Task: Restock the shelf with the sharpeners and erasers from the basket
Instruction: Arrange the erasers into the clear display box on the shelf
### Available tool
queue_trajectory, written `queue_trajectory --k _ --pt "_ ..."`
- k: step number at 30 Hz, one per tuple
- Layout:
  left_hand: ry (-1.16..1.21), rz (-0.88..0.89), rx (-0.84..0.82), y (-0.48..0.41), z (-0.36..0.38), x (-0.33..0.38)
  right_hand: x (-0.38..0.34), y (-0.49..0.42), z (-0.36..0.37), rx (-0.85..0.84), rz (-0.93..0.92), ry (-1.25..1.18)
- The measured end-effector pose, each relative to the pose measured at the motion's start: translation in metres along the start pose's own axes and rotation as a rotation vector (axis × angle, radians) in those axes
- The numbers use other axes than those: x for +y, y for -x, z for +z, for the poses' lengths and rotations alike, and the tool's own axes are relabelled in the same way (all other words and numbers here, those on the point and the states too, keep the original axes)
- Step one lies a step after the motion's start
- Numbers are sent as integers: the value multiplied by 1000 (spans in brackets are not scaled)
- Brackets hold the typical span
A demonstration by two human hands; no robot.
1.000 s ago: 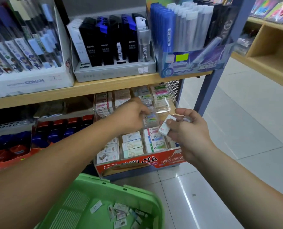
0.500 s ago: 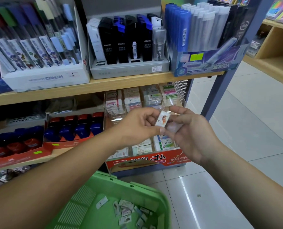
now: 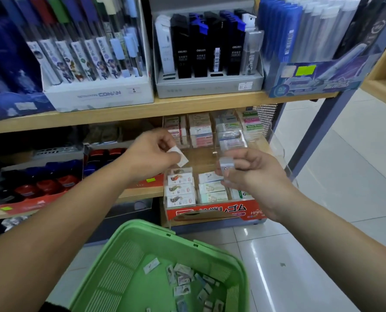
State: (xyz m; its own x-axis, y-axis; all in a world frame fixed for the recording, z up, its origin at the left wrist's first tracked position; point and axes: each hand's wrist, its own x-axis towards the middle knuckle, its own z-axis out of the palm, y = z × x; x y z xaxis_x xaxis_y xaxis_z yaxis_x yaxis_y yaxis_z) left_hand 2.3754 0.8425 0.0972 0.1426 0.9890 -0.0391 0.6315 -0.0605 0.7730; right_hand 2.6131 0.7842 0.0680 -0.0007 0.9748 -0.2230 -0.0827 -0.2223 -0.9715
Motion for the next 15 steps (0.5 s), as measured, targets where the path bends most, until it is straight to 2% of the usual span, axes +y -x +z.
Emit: queue_trajectory --k 3,8,15 --pt "82 -17 37 -2 -6 -17 7 -7 12 79 -13 5" --pt "-45 47 137 -16 -5 -34 5 -17 27 117 -19 24" --pt "-382 66 -21 -44 5 -19 6 -29 40 146 -66 6"
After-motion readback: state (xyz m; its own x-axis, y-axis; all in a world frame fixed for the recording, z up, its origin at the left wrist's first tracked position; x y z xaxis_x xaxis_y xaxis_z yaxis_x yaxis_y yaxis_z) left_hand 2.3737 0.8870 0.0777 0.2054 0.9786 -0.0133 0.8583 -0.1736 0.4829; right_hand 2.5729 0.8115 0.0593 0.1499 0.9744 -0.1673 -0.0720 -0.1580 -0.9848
